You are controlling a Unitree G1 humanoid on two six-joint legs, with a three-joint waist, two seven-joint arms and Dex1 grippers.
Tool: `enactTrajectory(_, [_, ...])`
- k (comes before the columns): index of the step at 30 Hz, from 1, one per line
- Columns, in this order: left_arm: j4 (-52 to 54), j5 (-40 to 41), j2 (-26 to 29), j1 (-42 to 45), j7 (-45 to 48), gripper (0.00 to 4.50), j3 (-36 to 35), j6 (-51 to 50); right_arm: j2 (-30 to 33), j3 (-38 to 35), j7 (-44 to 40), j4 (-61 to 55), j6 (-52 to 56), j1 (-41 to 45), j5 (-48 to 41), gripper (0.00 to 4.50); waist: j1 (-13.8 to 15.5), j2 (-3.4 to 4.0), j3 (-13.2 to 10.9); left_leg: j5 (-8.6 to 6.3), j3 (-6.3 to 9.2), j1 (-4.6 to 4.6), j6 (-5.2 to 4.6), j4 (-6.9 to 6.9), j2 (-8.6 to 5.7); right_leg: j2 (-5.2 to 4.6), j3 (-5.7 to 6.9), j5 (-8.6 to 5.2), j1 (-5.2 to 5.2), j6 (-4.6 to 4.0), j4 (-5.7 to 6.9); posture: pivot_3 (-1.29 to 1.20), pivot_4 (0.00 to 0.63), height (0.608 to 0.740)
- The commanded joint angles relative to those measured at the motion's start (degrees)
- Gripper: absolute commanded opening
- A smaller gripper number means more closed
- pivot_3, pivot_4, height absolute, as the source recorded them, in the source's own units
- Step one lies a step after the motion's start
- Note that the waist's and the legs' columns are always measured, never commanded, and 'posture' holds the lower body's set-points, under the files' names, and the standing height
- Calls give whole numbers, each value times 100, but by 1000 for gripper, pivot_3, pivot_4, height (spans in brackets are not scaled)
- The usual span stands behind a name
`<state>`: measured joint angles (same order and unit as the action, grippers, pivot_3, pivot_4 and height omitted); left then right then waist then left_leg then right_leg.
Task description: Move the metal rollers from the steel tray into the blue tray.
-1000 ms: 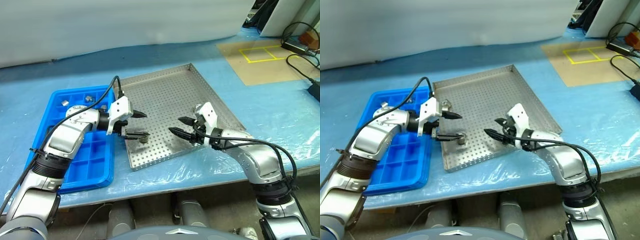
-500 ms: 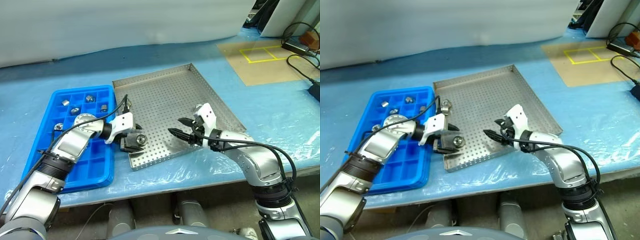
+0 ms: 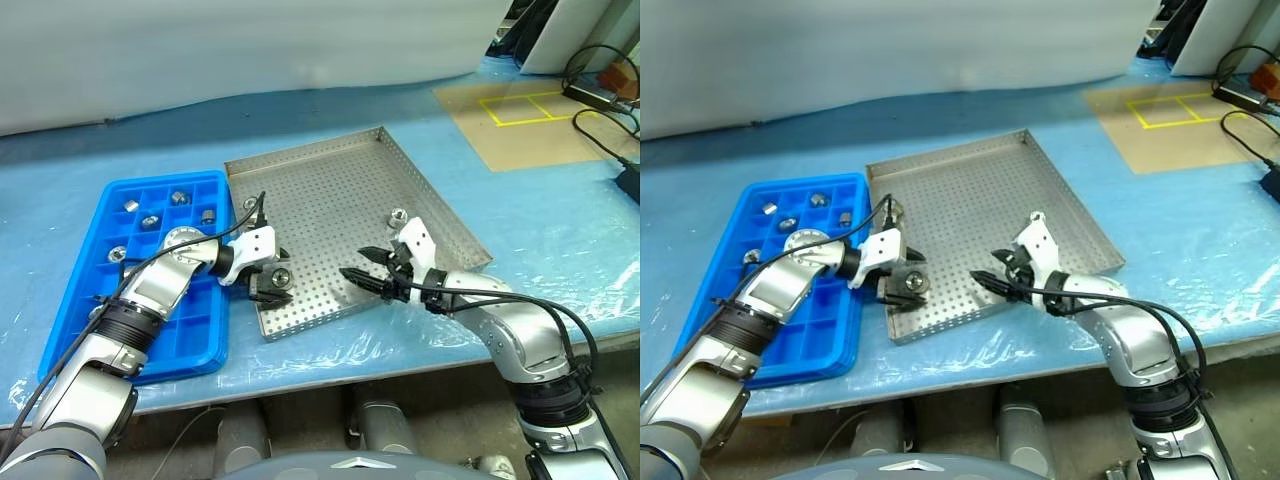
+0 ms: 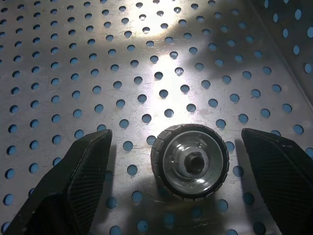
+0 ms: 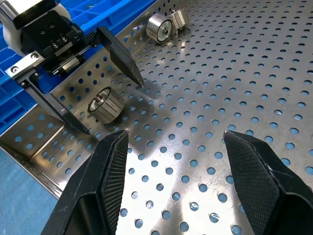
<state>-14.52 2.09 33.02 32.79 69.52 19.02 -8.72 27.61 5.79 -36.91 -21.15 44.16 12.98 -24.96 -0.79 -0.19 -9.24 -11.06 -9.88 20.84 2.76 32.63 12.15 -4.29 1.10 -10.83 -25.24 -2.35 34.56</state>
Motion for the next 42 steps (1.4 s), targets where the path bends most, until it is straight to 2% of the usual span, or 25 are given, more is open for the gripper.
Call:
enactTrajectory(1, [-133,-151,5,44,-52,4486,38,88,-12,-92,-9,-229,-106,56,-89,3259,-1,0,0,0,0,0,0,0,0,0,0,0,3,1,1,-290,150,740])
enactTrajectory(6, [-61,-141,-4,59,-22,4486,19,66,-50,-38,59,-225,-70,116,-42,3259,0,0,0,0,0,0,1,1,0,0,0,-4,6,7,0,-287,150,740])
enactTrajectory(9, [-4,-124,0,36,-11,3974,1,99,-52,-49,72,-257,-19,148,-72,3259,0,0,0,0,0,0,0,1,0,0,0,-2,5,3,0,-284,150,740])
enactTrajectory(12, [-16,-206,-15,24,-154,3025,-19,177,-49,-50,64,-301,43,173,-126,3259,1,0,0,0,0,0,0,0,0,0,1,-2,4,3,-2,-283,150,740])
enactTrajectory(14, [-1,-168,1,11,-69,3025,-16,186,-39,-49,27,-356,102,182,-189,3259,1,0,0,0,0,0,0,0,0,0,1,-1,3,3,-3,-281,150,740])
enactTrajectory(19, [45,-151,-11,-16,-70,1875,-37,143,-38,-43,29,-333,118,223,-159,3259,1,0,0,0,0,0,0,0,0,0,1,-2,3,3,-3,-279,150,740])
enactTrajectory(27, [219,6,-87,52,-262,1861,-291,197,-27,-16,9,-282,86,295,-123,3259,4,0,0,0,1,1,0,0,0,0,1,-2,-2,3,-4,-266,150,740])
enactTrajectory(33, [981,683,-127,48,-238,1861,-770,-145,135,-63,-382,-377,215,490,-389,3259,3,-2,-1,-1,2,15,-1,-2,0,0,2,0,-14,0,-4,-235,150,740])
enactTrajectory(38, [1577,1019,193,-142,-393,1861,-1267,-463,466,-92,-941,-248,280,1014,-657,3259,-7,-1,-4,0,1,15,0,-5,1,1,1,0,-13,-1,-2,-176,150,740])
enactTrajectory(42, [1943,1159,487,-363,-744,1861,-1750,-818,363,132,-1201,242,75,1618,-532,3259,16,-1,-4,3,1,6,4,-3,5,2,5,0,-13,-2,3,-90,150,740])
